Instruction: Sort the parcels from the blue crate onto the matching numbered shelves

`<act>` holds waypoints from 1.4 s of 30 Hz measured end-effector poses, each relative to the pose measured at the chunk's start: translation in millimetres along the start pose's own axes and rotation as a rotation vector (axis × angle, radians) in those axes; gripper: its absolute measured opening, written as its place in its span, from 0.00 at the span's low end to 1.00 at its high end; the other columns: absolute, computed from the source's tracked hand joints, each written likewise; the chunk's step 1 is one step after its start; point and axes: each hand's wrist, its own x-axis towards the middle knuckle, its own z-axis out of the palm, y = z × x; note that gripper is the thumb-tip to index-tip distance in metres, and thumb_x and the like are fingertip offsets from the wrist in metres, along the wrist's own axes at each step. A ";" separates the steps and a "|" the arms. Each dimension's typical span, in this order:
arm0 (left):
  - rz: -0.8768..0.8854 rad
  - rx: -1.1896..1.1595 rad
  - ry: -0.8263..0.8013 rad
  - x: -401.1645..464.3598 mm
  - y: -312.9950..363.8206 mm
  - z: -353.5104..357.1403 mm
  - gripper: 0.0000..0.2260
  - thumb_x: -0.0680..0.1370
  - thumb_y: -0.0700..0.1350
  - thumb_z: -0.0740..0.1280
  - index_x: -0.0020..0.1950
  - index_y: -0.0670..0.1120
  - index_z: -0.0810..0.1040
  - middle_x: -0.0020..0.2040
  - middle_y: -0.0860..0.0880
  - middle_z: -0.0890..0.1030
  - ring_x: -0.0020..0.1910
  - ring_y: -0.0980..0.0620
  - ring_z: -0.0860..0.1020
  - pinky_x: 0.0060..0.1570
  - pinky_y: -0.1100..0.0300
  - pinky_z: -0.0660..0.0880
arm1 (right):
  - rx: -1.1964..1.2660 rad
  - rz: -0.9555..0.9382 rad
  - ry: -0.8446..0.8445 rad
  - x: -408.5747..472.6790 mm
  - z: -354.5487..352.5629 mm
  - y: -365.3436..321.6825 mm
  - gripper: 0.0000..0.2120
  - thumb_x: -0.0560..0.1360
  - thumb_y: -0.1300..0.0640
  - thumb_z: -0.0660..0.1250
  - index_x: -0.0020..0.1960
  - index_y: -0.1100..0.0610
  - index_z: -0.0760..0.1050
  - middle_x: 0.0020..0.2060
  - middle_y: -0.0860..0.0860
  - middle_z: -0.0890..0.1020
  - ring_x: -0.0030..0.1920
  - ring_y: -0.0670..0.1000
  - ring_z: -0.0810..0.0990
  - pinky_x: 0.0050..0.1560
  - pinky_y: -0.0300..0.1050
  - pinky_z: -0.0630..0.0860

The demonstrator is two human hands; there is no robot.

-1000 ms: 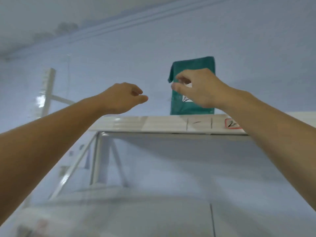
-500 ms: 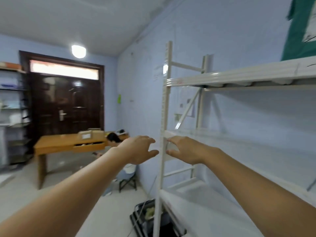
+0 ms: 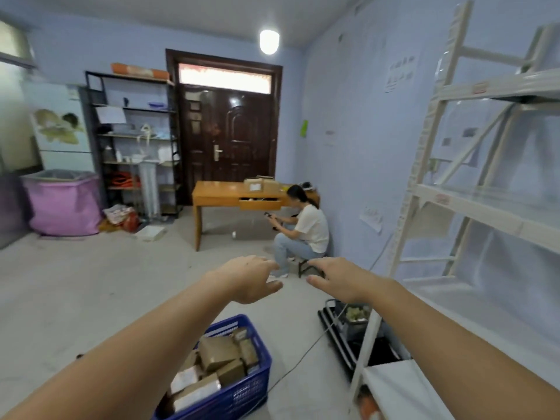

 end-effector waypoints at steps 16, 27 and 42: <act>-0.215 -0.050 -0.035 -58.5 -258.1 38.2 0.26 0.84 0.61 0.59 0.80 0.51 0.65 0.78 0.49 0.70 0.75 0.47 0.70 0.73 0.48 0.67 | -0.016 -0.194 -0.088 165.4 88.0 -214.7 0.31 0.84 0.41 0.57 0.83 0.51 0.57 0.80 0.51 0.64 0.79 0.54 0.64 0.79 0.55 0.62; -0.251 -0.054 -0.053 -1.3 -421.9 32.7 0.26 0.84 0.60 0.59 0.79 0.51 0.66 0.77 0.48 0.71 0.73 0.47 0.72 0.71 0.48 0.69 | -0.010 -0.249 -0.116 331.5 102.0 -288.8 0.30 0.85 0.42 0.58 0.83 0.51 0.57 0.80 0.51 0.64 0.79 0.54 0.63 0.78 0.53 0.60; 0.077 0.035 -0.186 141.1 -624.6 50.9 0.25 0.83 0.63 0.57 0.78 0.54 0.66 0.75 0.50 0.73 0.72 0.45 0.73 0.70 0.45 0.70 | 0.061 0.134 -0.074 473.3 128.0 -340.4 0.30 0.84 0.41 0.57 0.83 0.50 0.57 0.80 0.50 0.65 0.79 0.53 0.64 0.77 0.52 0.62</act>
